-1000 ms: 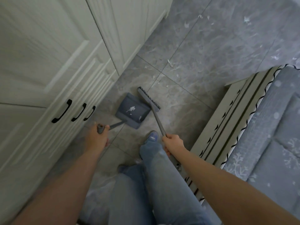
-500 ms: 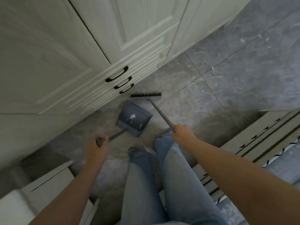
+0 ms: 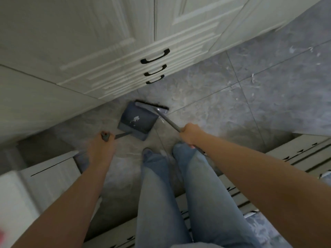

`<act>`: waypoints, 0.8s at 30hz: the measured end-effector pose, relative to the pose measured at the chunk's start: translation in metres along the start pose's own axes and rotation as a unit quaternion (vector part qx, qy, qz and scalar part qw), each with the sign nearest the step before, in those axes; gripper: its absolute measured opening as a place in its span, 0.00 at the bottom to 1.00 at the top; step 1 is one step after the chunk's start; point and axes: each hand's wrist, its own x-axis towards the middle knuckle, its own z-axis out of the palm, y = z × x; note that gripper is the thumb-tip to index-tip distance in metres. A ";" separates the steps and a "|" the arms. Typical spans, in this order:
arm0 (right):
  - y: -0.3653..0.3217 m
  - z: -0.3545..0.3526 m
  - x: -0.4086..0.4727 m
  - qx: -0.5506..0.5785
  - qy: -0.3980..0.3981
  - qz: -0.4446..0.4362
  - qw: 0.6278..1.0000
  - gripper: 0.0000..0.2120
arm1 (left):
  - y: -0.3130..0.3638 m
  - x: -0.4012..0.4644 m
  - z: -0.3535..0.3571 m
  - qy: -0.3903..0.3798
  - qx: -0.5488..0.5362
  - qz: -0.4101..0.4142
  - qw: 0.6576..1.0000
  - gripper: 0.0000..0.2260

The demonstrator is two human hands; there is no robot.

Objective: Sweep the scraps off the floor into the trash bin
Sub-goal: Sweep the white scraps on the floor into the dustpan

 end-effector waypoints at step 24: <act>0.062 -0.035 0.003 0.072 0.080 0.025 0.994 0.13 | 0.107 0.001 0.038 -0.029 0.072 0.056 0.995 0.16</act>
